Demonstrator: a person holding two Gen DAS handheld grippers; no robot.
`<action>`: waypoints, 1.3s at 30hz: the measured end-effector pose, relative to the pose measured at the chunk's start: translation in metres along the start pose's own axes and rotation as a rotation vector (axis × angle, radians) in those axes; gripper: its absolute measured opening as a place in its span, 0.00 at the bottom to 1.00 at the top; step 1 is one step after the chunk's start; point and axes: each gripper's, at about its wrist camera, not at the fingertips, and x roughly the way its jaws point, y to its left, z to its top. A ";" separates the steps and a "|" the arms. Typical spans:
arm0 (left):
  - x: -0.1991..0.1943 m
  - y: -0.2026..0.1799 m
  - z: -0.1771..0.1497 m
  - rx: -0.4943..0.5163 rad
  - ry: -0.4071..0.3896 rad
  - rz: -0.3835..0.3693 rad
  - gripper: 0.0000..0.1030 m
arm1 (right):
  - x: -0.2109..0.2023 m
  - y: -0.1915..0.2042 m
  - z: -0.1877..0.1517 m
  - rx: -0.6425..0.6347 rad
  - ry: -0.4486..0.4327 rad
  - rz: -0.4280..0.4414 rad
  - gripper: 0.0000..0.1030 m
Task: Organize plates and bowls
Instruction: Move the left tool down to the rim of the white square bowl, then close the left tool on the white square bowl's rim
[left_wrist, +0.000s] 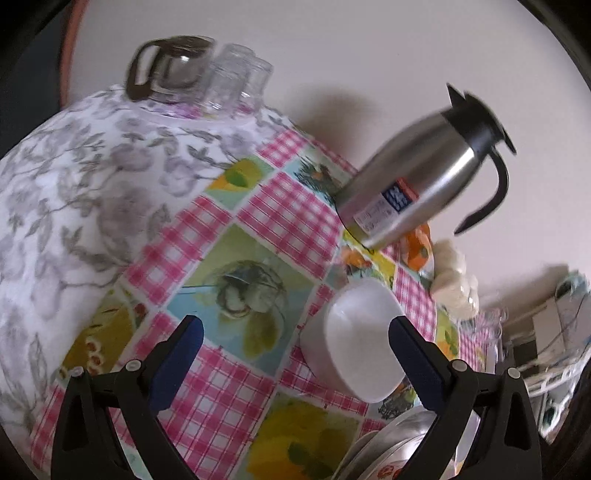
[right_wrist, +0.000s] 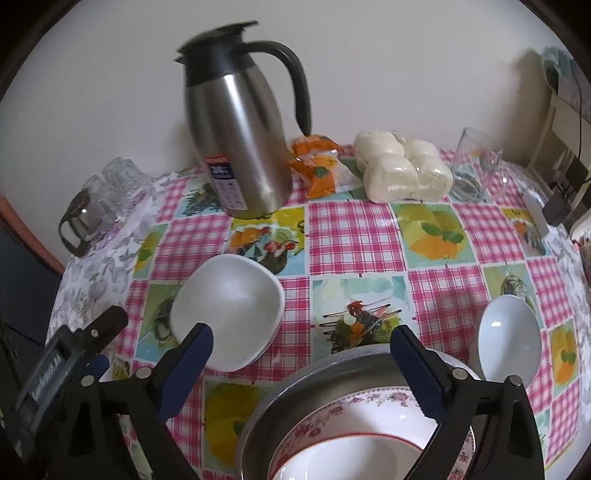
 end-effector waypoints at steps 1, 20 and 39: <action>0.003 -0.001 -0.001 0.001 0.006 0.007 0.97 | 0.003 -0.001 0.002 0.005 0.005 -0.005 0.91; 0.070 -0.008 -0.002 0.011 0.126 0.015 0.68 | 0.057 0.022 0.016 -0.062 0.103 -0.062 0.53; 0.087 -0.003 -0.004 -0.019 0.179 -0.012 0.45 | 0.093 0.037 0.012 -0.114 0.198 -0.109 0.25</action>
